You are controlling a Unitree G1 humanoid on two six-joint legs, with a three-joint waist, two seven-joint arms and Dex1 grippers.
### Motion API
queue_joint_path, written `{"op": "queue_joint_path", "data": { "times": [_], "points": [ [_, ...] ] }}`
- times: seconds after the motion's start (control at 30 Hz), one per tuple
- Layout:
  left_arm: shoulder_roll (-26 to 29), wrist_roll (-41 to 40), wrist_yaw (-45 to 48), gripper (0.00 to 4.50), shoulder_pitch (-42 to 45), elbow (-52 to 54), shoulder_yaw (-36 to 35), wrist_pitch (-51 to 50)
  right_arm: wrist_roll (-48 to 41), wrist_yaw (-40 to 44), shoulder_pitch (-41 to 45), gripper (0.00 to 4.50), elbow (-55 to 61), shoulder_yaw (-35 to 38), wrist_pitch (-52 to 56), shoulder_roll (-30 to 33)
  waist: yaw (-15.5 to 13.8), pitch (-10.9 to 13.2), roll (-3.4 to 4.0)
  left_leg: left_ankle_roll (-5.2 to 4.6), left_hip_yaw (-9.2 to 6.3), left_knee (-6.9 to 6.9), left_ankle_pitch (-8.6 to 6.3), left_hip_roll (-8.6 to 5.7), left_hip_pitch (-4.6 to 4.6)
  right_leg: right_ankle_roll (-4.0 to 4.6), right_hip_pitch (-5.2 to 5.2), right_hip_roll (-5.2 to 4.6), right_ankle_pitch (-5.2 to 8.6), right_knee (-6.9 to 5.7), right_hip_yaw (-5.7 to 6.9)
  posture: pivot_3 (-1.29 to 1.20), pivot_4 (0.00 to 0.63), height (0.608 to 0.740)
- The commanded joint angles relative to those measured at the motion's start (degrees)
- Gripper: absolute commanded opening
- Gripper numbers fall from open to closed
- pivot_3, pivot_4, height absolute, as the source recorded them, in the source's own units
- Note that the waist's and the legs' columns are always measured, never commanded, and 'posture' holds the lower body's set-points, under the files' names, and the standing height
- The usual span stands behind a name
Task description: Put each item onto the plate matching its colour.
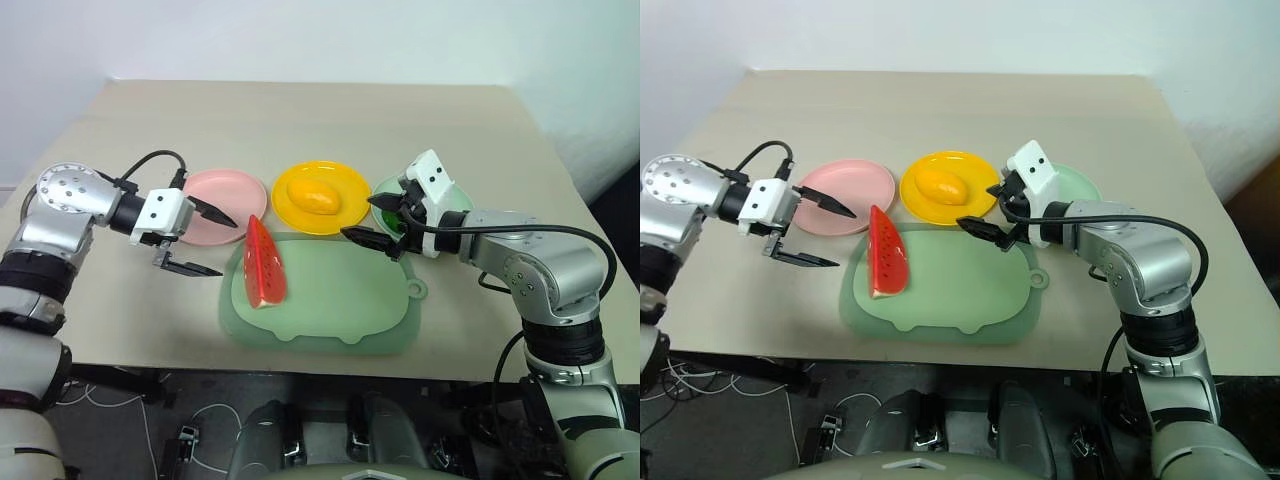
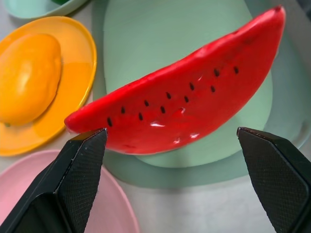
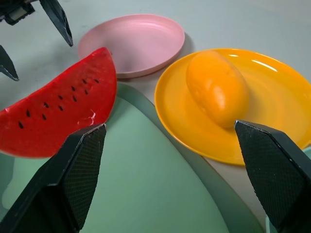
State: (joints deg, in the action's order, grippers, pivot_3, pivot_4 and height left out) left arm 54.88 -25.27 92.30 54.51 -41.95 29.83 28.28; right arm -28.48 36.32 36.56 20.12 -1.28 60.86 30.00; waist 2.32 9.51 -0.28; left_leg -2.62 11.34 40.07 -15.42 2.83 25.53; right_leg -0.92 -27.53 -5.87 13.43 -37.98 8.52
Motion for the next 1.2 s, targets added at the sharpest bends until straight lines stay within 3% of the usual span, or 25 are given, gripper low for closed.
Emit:
{"op": "queue_joint_path", "data": {
  "times": [0.03, 0.43, 0.7, 1.0, 1.2],
  "points": [
    [-1.5, -0.5, 0.2, 4.5, 4.8, -4.5, 5.8, 6.5, -0.8, -0.5, -0.6, 4.48, 2.7, 1.8, -0.7, 1.2, -0.1, 0.0, -0.01, -0.04, 0.0, 0.04, -0.02, -0.01, 0.0, 0.0, 0.03, -0.01, 0.0, 0.0, 0.0, 0.0, 0.15, 0.696],
    [-11.0, -0.9, 0.2, 4.5, 14.3, -14.5, 17.6, 14.4, -1.8, -2.2, -1.9, 4.48, 5.6, 2.0, 0.2, 2.0, -0.1, 0.1, -0.18, -0.21, -0.01, 0.16, -0.08, -0.03, 0.02, -0.14, 0.07, -0.02, -0.07, 0.0, 0.0, 0.0, 0.15, 0.696],
    [-11.4, -3.7, 0.2, 4.5, 16.1, -15.1, 17.5, 14.3, -3.0, -3.4, -2.3, 4.48, 7.2, 2.2, 1.0, 2.8, 0.1, 0.1, -0.24, -0.23, -0.03, 0.16, -0.08, -0.03, 0.01, -0.14, 0.08, -0.02, -0.07, -0.01, 0.01, 0.0, 0.15, 0.696],
    [-6.7, -8.5, 0.2, 4.5, 17.1, -9.8, 18.8, 12.5, -3.5, -2.8, -2.6, 4.48, 7.2, 1.4, -0.5, 3.5, 0.1, 0.2, -0.27, -0.24, -0.04, 0.18, -0.08, -0.03, 0.01, -0.15, 0.1, -0.01, -0.07, -0.01, 0.0, 0.0, 0.15, 0.696],
    [-8.2, -9.3, 0.2, 4.5, 18.8, -9.5, 21.3, 13.8, -3.1, -2.8, -2.3, 4.48, 6.5, 0.6, -1.3, 3.8, -0.1, 0.2, -0.28, -0.29, -0.08, 0.28, -0.11, -0.03, 0.01, -0.15, 0.18, -0.01, -0.06, -0.01, 0.02, 0.0, 0.15, 0.696]
  ]
}}
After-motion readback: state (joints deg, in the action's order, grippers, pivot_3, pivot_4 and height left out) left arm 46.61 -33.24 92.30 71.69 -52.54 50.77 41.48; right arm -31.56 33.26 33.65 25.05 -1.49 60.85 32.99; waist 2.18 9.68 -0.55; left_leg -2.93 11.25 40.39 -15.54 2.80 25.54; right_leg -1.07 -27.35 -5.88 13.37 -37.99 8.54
